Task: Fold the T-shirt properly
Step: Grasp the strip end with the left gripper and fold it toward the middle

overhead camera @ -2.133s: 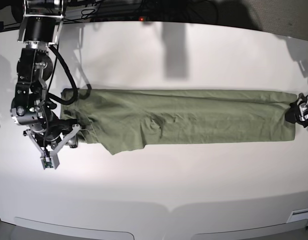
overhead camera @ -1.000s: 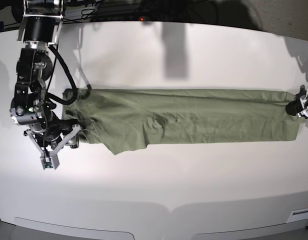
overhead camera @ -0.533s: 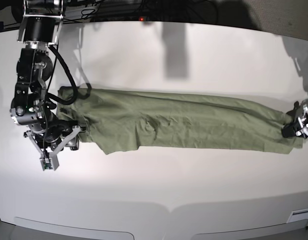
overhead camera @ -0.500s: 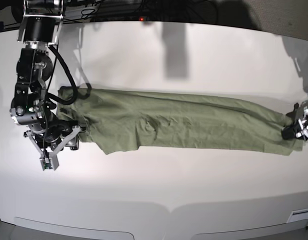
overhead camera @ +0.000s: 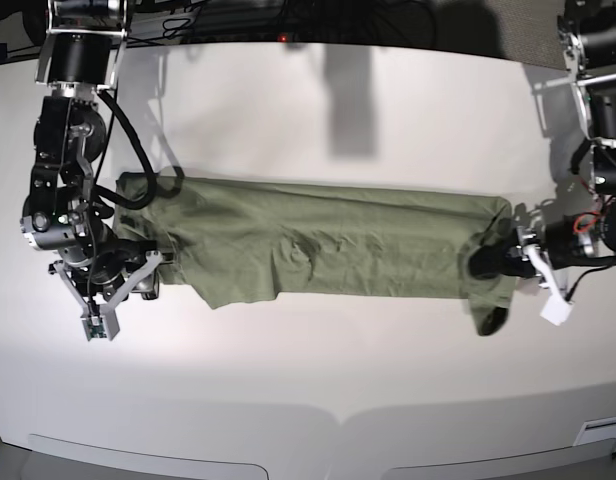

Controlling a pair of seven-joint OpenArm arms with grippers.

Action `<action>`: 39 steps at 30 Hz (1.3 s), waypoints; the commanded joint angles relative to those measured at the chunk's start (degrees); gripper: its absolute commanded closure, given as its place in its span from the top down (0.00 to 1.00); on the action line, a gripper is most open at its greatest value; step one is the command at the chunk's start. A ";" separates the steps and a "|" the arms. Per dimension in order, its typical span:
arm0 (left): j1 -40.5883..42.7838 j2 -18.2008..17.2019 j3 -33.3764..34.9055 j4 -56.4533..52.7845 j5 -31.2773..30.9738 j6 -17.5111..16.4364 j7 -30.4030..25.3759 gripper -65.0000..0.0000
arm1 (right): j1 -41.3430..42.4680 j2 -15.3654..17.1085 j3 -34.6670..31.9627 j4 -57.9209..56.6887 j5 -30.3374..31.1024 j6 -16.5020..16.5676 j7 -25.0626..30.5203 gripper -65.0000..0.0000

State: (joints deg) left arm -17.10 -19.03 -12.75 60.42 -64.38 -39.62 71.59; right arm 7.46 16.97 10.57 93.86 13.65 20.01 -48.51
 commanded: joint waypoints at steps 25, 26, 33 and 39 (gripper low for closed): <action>1.25 11.69 -0.28 1.60 4.68 -0.38 -3.69 0.32 | 1.27 0.66 0.28 1.14 0.31 0.17 1.27 0.42; 1.25 11.69 -0.28 1.60 3.08 -0.38 -2.56 0.39 | 1.27 0.66 0.28 1.14 0.31 0.17 1.49 0.42; 0.92 11.69 -0.28 1.60 -6.23 -0.38 -0.68 0.48 | 1.29 0.66 0.28 1.14 0.31 0.15 1.81 0.42; 0.76 11.34 -0.28 1.62 -1.01 -0.38 -4.63 0.48 | 1.29 0.90 0.33 1.14 -3.72 0.15 1.81 0.42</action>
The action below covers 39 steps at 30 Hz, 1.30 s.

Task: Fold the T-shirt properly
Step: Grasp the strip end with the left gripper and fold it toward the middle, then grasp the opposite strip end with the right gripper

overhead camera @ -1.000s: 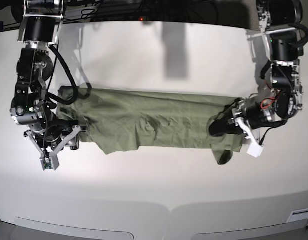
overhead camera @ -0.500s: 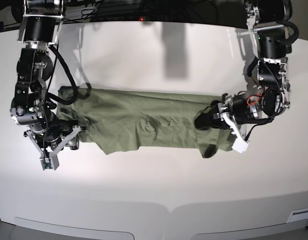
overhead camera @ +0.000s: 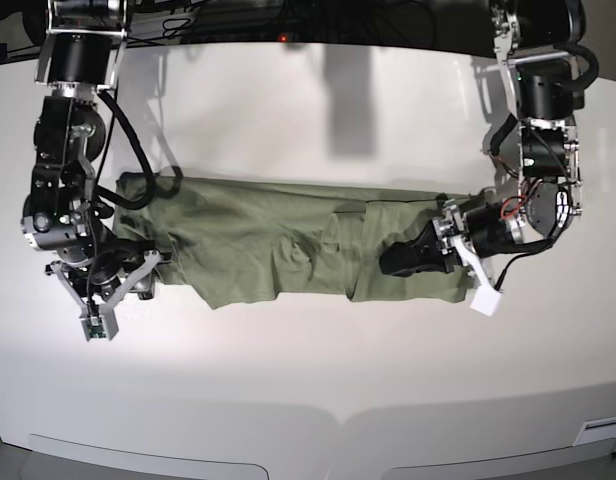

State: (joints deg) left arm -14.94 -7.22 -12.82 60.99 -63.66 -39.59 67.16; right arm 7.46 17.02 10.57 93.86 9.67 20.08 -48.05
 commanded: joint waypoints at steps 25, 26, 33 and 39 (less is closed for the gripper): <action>-1.86 -0.42 -0.22 1.16 29.79 -0.41 -13.70 0.48 | -0.63 0.76 26.86 -19.17 22.56 12.83 -6.86 0.69; -1.86 -0.42 -0.22 1.16 29.77 -0.41 -13.70 0.48 | -0.63 0.59 26.86 -20.41 23.71 13.25 -7.13 0.69; -1.86 -0.39 -0.22 1.16 29.59 -0.41 -14.36 0.48 | -0.61 -0.33 24.74 -24.09 27.02 16.48 -7.50 0.69; -1.84 -0.39 -0.22 1.16 29.59 -0.41 -14.32 0.48 | 0.04 -0.35 16.61 -24.09 28.02 16.59 -7.50 0.69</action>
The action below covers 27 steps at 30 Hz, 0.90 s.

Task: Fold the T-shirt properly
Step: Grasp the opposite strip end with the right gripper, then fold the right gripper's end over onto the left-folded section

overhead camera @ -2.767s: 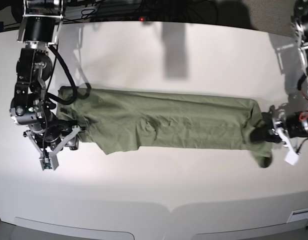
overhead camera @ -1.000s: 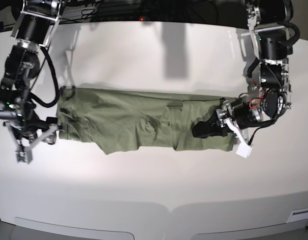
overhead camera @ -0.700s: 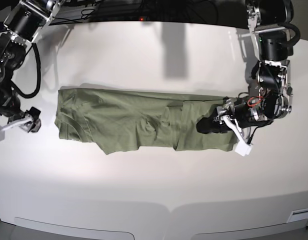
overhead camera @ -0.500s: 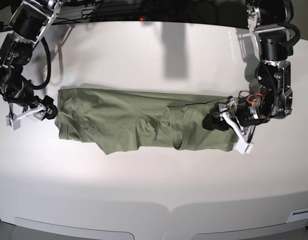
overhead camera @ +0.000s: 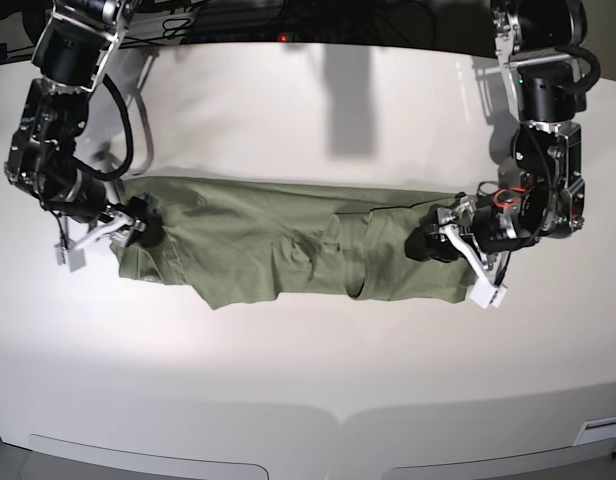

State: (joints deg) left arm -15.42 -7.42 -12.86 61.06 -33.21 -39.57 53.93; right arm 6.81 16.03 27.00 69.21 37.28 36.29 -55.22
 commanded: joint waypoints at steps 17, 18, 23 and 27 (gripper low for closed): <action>-0.61 -0.22 -0.17 1.09 -0.85 -0.43 -1.33 0.48 | 6.75 0.09 -6.03 0.63 8.07 0.44 -0.79 0.00; -0.61 -0.22 -0.17 1.09 -0.83 -0.43 -1.33 0.48 | 7.78 -0.39 -6.03 0.66 9.09 0.63 -1.46 0.00; -0.61 -0.13 -0.17 1.09 -0.85 -0.43 -2.01 0.48 | 13.77 -5.99 -6.03 0.68 11.54 3.71 -7.80 0.00; -0.61 0.15 -0.17 1.09 -0.85 -0.43 -3.08 0.48 | 16.65 -12.11 -6.25 0.68 10.69 3.71 -8.55 0.00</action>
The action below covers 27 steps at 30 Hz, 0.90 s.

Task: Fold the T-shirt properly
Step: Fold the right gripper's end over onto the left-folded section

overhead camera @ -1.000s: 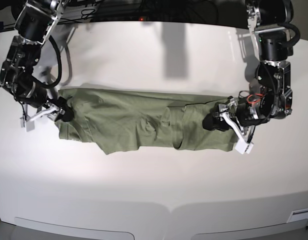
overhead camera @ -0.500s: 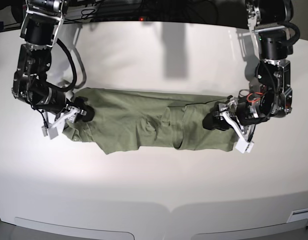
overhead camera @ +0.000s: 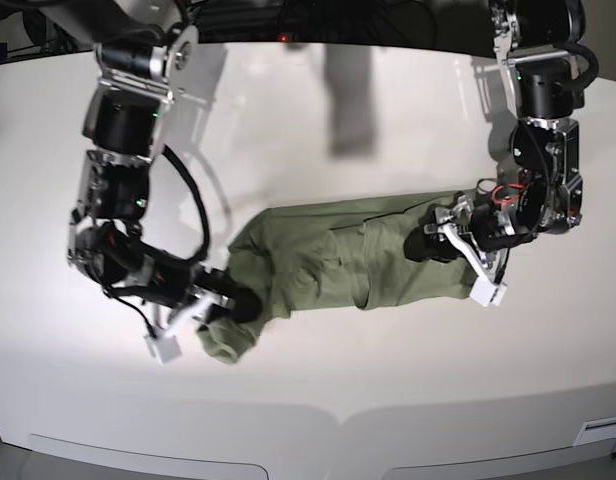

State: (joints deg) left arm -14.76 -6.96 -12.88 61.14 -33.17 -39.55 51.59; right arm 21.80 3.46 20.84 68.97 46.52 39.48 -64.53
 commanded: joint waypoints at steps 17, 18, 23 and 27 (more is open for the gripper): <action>-11.54 -14.14 -0.15 1.11 -17.03 -0.45 11.85 0.48 | 2.64 -12.46 -14.80 0.92 -2.86 0.52 1.73 0.00; -12.39 -15.78 -0.15 1.11 -17.18 -0.45 11.78 0.48 | 2.64 -12.46 -14.91 0.92 -2.84 0.52 1.73 0.00; -14.97 -22.86 -0.15 1.11 -21.55 -0.45 11.82 0.48 | 2.62 -12.46 -18.14 0.90 -2.64 0.52 1.99 0.00; -14.73 -25.53 -0.15 1.11 -22.43 -0.45 11.89 0.48 | 2.64 -12.46 -21.75 0.90 -2.86 0.52 3.30 0.00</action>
State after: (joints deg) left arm -27.79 -31.48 -12.75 61.36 -54.06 -39.59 64.53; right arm 22.70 -8.56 -0.84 68.97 41.95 39.48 -62.43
